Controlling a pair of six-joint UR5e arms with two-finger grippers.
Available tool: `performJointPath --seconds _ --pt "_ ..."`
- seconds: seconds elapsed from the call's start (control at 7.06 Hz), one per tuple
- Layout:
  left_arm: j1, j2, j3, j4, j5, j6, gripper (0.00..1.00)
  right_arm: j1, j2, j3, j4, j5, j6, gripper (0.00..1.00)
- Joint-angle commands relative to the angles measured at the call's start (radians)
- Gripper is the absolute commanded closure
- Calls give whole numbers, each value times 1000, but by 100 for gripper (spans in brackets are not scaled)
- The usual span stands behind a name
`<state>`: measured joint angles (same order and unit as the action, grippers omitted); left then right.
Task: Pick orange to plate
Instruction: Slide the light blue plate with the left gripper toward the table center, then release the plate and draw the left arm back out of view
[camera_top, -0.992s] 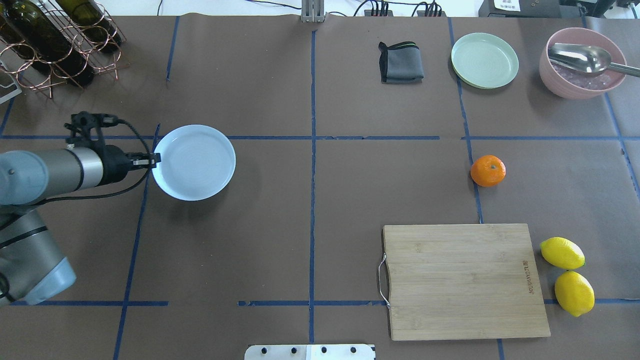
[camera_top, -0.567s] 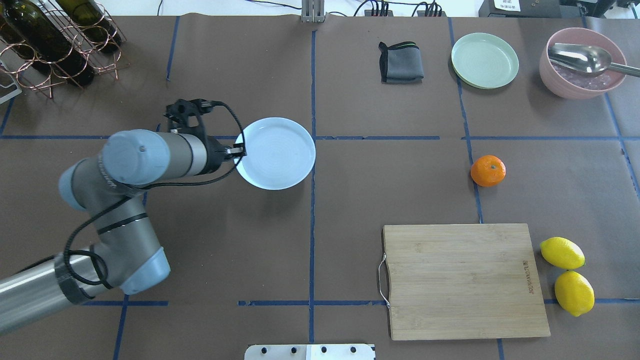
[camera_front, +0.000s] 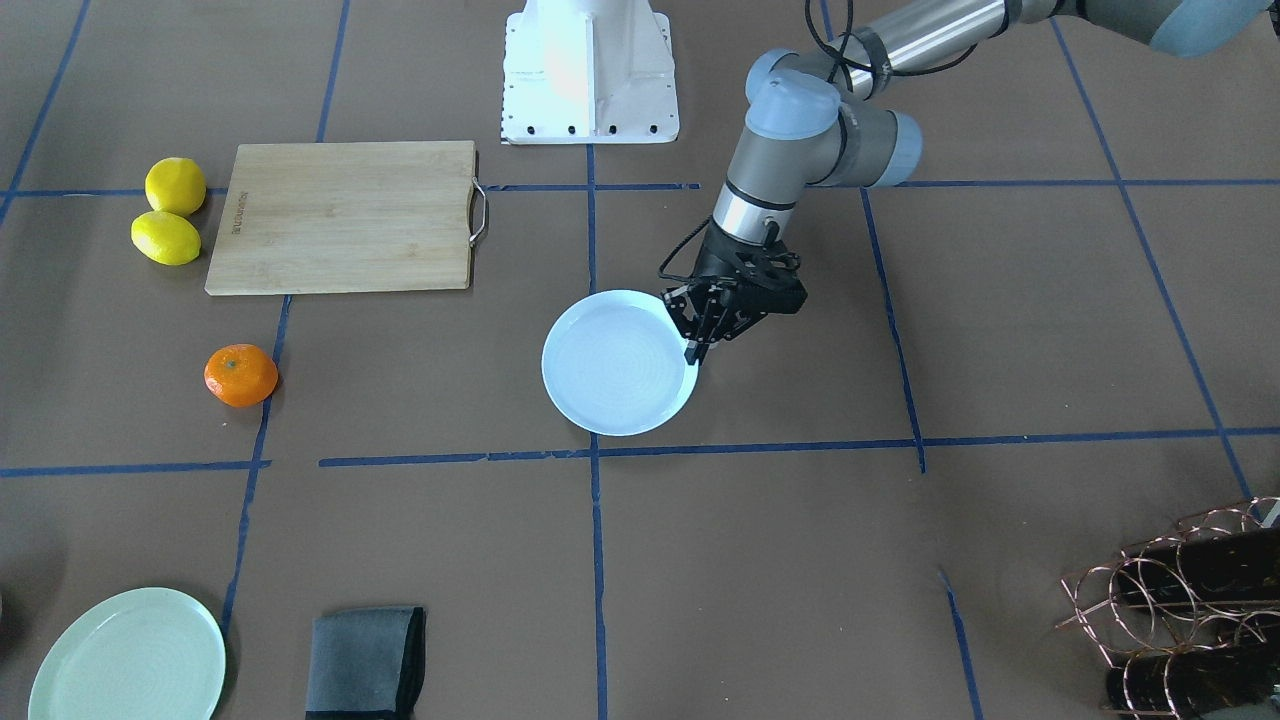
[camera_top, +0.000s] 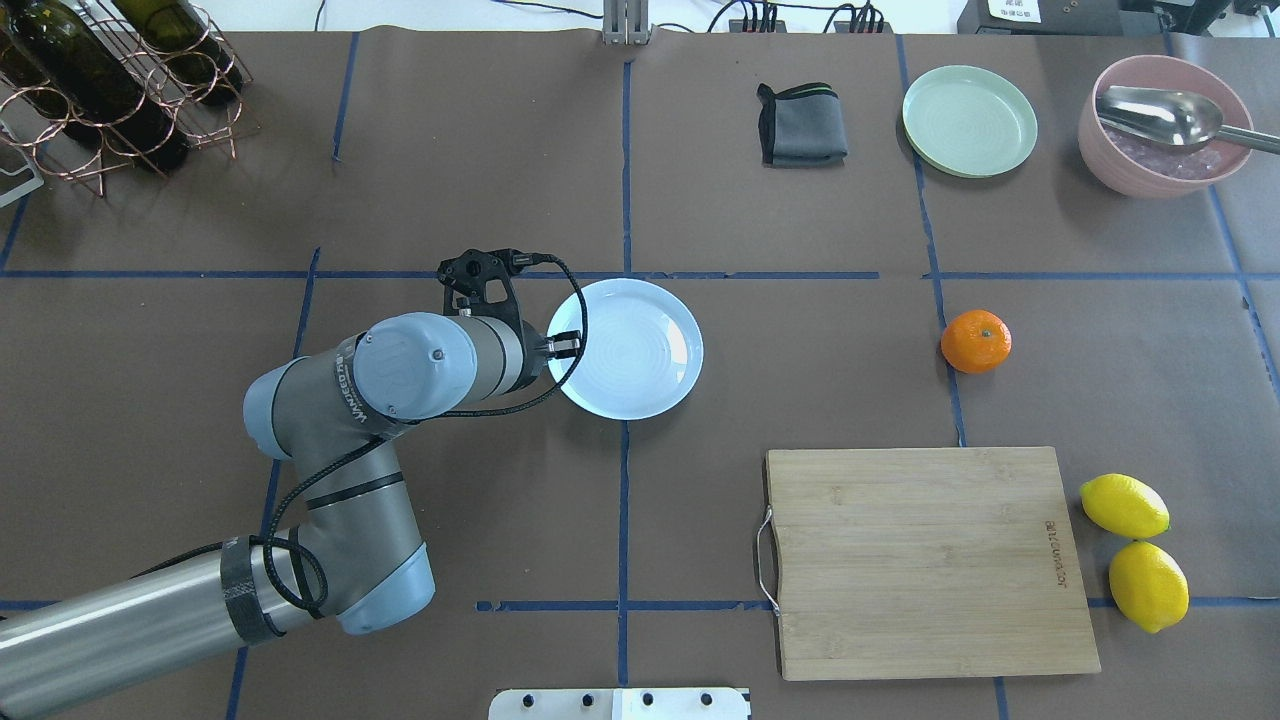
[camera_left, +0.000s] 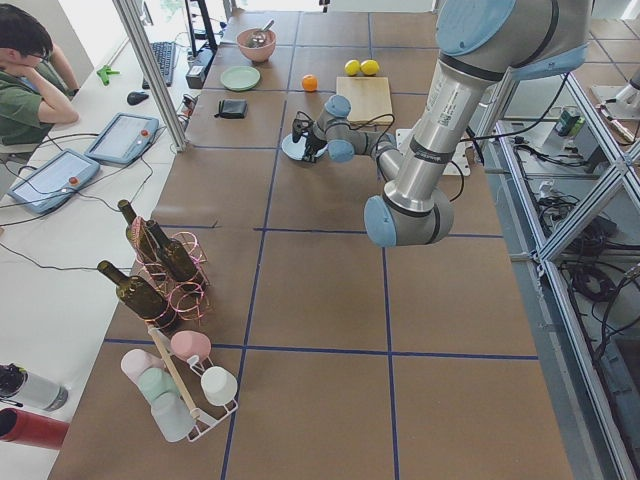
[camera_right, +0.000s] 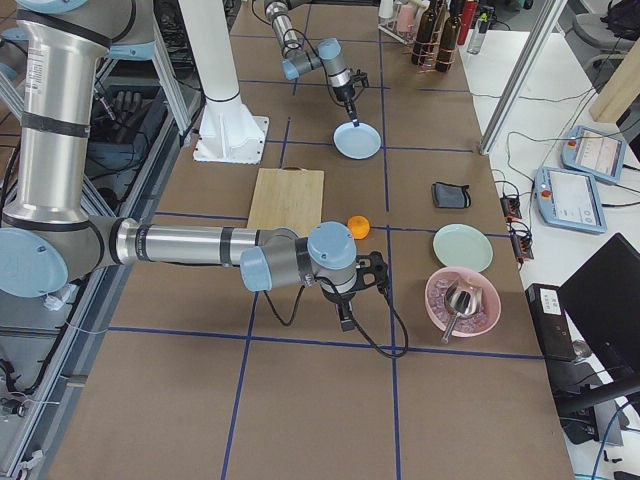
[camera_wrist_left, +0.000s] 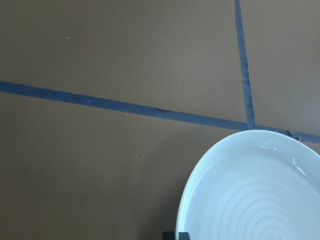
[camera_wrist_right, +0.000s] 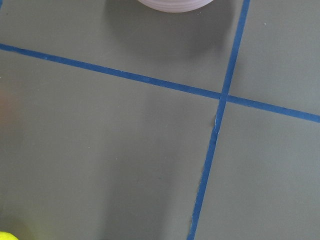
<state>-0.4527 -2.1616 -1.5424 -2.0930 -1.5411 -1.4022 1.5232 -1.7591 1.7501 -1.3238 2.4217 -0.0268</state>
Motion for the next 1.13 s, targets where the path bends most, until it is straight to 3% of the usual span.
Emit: performJointPath --seconds 0.0,0.28,0.42,0.57,0.71,0.99 --pt "2 -1 1 1 1 11 0 0 0 3 0 0 2 0" --pt "-17 12 -65 57 -8 154 0 0 0 14 2 -1 16 0" --pt "-58 35 -168 194 -37 269 0 0 0 14 2 0 18 0" --pt "-157 83 -289 346 -157 437 0 0 0 16 2 0 18 0" --pt "-270 144 -383 428 -221 654 0 0 0 16 2 0 16 0" --pt "-566 280 -413 473 -385 1140 0 0 0 16 3 -1 16 0"
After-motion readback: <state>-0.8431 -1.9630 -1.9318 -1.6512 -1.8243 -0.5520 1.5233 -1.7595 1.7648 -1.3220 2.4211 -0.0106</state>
